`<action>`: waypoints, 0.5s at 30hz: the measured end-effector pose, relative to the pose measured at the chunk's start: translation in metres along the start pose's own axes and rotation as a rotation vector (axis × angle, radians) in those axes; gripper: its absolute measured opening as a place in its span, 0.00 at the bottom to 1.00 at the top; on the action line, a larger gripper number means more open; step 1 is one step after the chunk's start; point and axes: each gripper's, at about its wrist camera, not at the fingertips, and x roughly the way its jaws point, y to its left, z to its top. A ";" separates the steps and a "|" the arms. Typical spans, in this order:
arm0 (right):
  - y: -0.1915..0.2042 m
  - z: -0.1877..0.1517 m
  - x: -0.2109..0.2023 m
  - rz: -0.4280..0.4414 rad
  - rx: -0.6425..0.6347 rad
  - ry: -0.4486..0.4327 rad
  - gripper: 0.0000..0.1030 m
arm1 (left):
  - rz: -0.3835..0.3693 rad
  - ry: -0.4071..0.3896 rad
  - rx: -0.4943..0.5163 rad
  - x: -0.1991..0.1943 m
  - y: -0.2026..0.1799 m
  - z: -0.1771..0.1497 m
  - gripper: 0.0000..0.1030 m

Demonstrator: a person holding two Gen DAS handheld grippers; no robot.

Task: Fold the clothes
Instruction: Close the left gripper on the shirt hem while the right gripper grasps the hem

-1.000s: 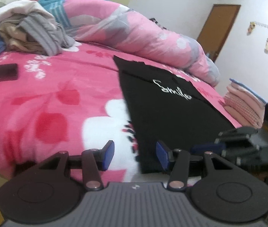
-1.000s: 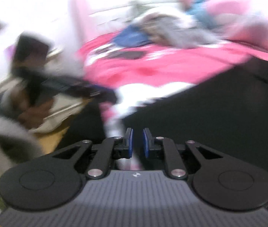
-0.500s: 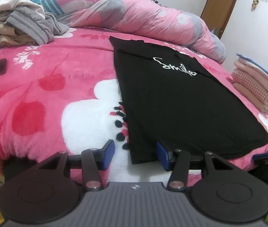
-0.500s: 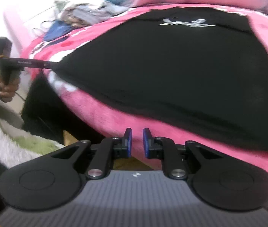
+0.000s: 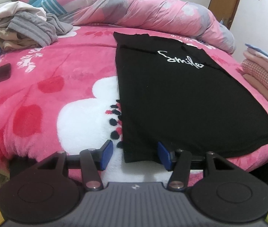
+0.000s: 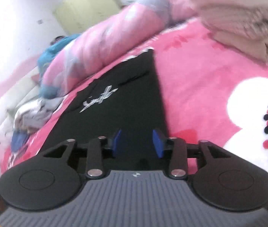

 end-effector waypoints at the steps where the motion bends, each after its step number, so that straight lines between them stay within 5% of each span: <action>1: -0.008 0.006 0.006 -0.014 0.034 0.015 0.44 | 0.005 0.003 -0.001 0.001 -0.001 0.000 0.52; 5: -0.037 0.012 0.031 -0.004 0.199 0.107 0.50 | 0.015 0.008 -0.006 0.002 -0.004 0.001 0.54; 15: -0.030 -0.014 0.007 0.056 0.193 0.148 0.50 | -0.002 0.003 -0.008 0.002 -0.002 -0.004 0.56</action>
